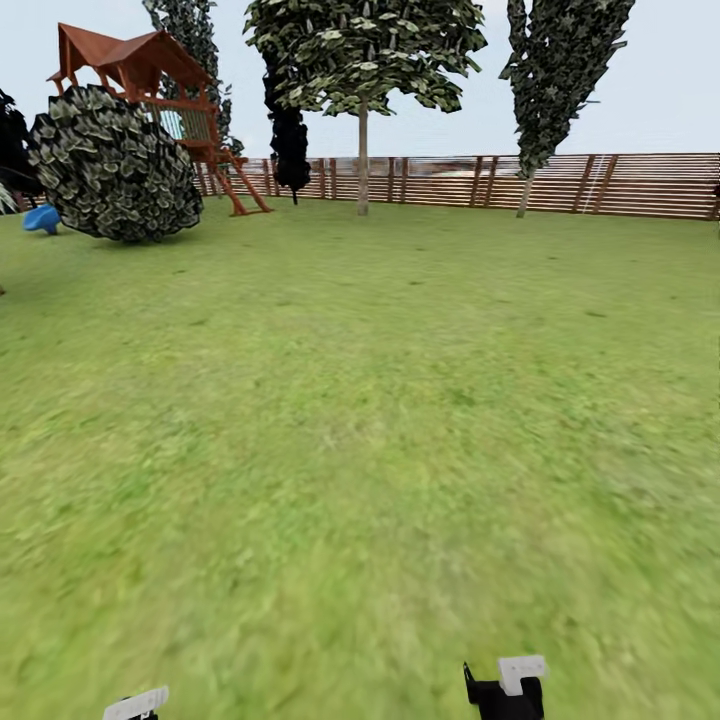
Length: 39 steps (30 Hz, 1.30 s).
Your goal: In the garden, pick up the pesticide atomizer on the floor and spray pesticide onto both trees until each tree trunk is fully covered.
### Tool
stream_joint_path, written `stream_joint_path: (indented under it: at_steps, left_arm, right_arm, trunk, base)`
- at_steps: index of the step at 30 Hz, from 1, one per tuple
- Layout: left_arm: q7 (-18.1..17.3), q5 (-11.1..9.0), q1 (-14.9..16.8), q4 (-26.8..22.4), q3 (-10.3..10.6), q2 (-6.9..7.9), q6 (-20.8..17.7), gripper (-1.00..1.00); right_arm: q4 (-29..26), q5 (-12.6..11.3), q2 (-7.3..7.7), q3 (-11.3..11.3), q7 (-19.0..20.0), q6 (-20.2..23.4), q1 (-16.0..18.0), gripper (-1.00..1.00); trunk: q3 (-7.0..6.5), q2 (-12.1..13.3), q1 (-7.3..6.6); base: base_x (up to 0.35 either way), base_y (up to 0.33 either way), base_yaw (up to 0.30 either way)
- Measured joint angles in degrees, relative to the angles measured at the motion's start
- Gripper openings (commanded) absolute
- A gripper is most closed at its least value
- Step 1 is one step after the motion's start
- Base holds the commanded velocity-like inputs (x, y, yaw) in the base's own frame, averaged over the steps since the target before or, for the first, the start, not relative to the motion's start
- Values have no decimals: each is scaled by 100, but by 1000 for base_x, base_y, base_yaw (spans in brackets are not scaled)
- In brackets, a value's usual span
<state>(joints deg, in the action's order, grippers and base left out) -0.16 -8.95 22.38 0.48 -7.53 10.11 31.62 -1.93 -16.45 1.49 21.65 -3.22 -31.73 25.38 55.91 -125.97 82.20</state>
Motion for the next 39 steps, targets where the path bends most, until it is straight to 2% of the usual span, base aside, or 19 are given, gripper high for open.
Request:
stream_joint_path:
  at_steps: [10, 17, 39]
  left_arm:
    - [0, 1, 0, 0, 1, 3, 2, -100]
    - [0, 0, 0, 0, 1, 1, 1, -100]
    - [0, 0, 0, 0, 0, 0, 2, -100]
  right_arm:
    - [0, 0, 0, 0, 0, 0, 0, 100]
    - [-1, 0, 0, 0, 0, 0, 0, 100]
    - [0, 0, 0, 0, 0, 0, 0, 100]
  trunk:
    - [0, 0, 0]
    - [0, 0, 0]
    - [0, 0, 0]
  base:
    - [340, 0, -2]
    - [340, 0, -160]
    - [341, 0, -3]
